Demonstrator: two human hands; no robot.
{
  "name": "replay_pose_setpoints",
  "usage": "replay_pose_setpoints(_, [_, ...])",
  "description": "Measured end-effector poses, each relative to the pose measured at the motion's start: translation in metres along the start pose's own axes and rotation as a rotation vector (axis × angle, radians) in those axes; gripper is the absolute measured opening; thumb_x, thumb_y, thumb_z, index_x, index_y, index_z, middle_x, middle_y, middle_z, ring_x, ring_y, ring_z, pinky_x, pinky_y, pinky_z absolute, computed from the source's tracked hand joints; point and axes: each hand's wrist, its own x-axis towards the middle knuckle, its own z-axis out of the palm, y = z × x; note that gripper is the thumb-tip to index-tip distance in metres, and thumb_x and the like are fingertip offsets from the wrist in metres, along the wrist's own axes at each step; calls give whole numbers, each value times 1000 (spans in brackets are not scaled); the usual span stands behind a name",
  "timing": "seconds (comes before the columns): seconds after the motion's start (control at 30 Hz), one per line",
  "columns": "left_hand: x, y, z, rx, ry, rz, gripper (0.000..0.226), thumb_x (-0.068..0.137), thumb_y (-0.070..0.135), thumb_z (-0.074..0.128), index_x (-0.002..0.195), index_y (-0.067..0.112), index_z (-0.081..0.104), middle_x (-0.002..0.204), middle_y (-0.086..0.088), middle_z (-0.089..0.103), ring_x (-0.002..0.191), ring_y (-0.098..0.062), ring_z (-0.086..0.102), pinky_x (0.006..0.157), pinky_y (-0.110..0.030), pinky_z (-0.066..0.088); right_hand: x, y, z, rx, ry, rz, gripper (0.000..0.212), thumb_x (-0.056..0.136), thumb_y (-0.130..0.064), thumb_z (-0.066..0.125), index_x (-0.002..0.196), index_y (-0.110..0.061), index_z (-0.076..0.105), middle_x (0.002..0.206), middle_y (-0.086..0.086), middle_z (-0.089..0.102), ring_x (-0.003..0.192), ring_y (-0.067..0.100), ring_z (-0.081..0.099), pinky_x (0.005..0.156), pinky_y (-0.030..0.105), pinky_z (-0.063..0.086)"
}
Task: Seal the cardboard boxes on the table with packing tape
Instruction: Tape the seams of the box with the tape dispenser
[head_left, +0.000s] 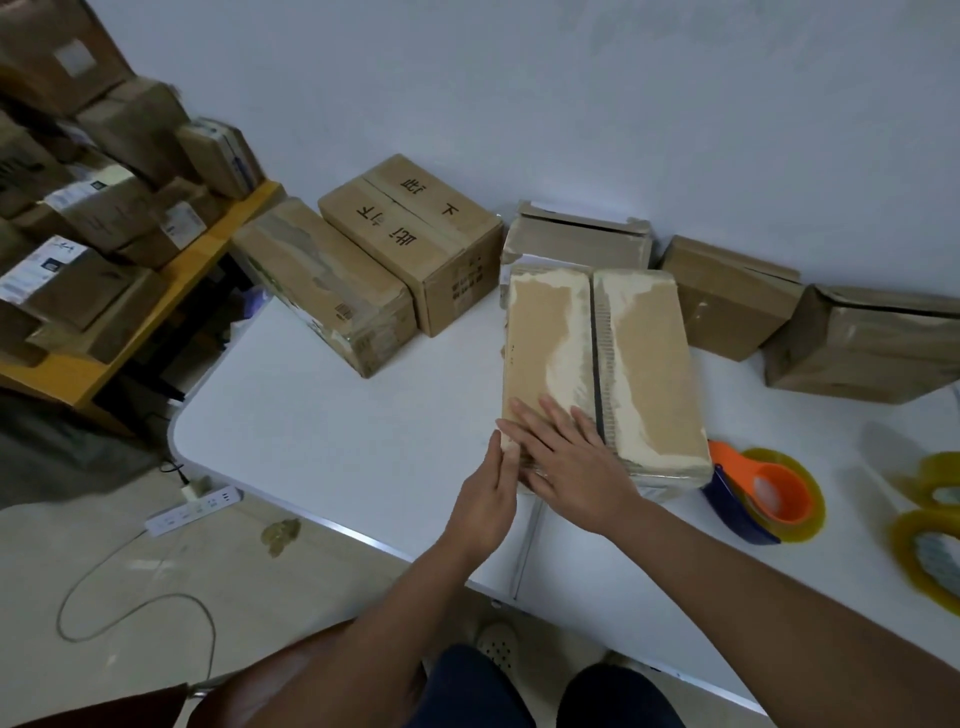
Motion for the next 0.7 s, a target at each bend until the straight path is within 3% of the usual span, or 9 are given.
replay_pose_setpoints(0.07, [8,-1,-9,-6,-22,-31,60,103,53,20,158,29,13,157,10,31,143,-13,36,106,-12,23,-3,4,-11,143,36,13,57,100,-59,20,153,-45,7,162,-19,-2,150,9,-11,122,45,0])
replay_pose_setpoints(0.17, [29,5,-22,-29,44,-65,64,104,54,22,159,26,10,164,7,18,149,-14,22,115,-22,14,-18,28,-25,363,261,287,54,102,-54,23,153,-42,12,163,-15,1,150,9,-8,121,42,-3])
replay_pose_setpoints(0.27, [57,19,-25,-47,81,-69,63,104,55,22,159,26,12,165,6,17,150,-15,20,120,-29,13,-41,67,-33,495,426,706,58,103,-43,35,154,-20,20,162,3,17,150,24,13,120,44,15])
replay_pose_setpoints(0.37, [74,32,-13,-69,53,-55,64,104,54,21,159,26,7,164,4,17,150,-20,21,120,-33,16,-52,78,-45,880,301,967,61,104,-37,37,156,-14,12,157,14,29,141,35,33,111,39,30])
replay_pose_setpoints(0.47, [77,31,2,-108,49,-4,67,105,49,27,159,23,-2,165,4,15,149,-18,22,123,-36,19,-55,73,-43,1036,251,978,53,106,-36,30,155,-21,17,148,13,42,129,32,44,99,34,36])
replay_pose_setpoints(0.6, [81,18,7,-73,95,41,63,101,50,38,153,21,17,153,-1,38,138,-21,41,114,-48,37,-60,70,-42,1113,290,908,49,106,-32,34,153,-22,21,128,-1,45,112,18,45,92,29,36])
replay_pose_setpoints(0.7, [78,7,10,-67,110,43,69,96,53,42,151,19,18,151,-4,38,137,-22,42,113,-49,38,-63,69,-41,1089,275,866,47,105,-32,38,149,-21,26,130,0,49,109,15,46,93,31,41])
